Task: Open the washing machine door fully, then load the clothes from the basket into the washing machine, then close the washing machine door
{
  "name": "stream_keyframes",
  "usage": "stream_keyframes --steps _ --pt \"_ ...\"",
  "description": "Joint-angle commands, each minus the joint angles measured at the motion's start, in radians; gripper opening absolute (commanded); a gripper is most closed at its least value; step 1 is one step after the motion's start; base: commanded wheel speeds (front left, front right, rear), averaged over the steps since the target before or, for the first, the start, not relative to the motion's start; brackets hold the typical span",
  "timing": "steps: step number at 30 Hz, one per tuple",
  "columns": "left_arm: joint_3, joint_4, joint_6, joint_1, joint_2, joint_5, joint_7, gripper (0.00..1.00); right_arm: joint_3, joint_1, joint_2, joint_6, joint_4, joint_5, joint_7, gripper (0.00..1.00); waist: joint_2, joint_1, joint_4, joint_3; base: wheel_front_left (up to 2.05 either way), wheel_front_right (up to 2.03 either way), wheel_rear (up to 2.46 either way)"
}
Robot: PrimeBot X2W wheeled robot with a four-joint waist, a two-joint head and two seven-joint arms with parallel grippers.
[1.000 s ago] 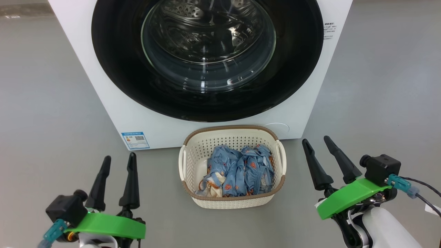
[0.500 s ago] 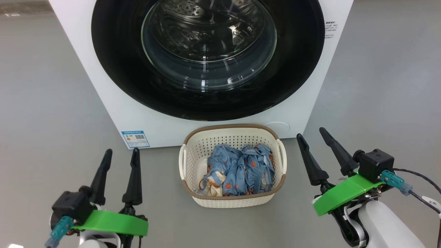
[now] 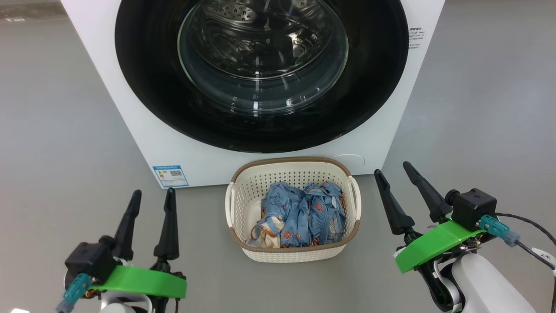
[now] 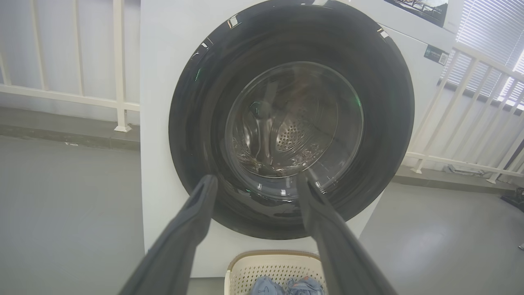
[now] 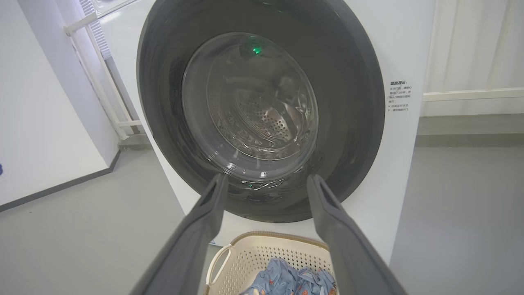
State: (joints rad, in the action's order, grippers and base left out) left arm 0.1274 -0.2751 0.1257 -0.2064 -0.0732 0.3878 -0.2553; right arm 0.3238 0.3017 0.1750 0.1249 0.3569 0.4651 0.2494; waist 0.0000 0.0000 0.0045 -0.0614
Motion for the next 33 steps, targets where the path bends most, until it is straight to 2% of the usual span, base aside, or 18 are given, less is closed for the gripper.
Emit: stream_keyframes --steps 1,14,33 --pt "-0.031 0.012 0.005 -0.034 -0.008 0.014 -0.006 1.0 0.016 0.026 0.002 0.006 -0.018 -0.007 0.012 1.0 0.0 0.0 0.0 -0.001 0.0 0.0 0.0" --pt "-0.048 -0.023 0.005 -0.034 -0.009 0.059 -0.006 1.0 0.016 0.027 0.002 0.006 -0.011 -0.006 0.012 1.0 0.0 0.0 0.001 0.002 0.0 0.0 0.0" --pt "-0.05 -0.015 0.005 -0.031 -0.013 0.01 -0.006 1.0 0.031 0.03 0.01 0.006 -0.003 0.004 0.012 1.0 0.0 0.0 0.002 0.014 0.0 0.0 0.0"
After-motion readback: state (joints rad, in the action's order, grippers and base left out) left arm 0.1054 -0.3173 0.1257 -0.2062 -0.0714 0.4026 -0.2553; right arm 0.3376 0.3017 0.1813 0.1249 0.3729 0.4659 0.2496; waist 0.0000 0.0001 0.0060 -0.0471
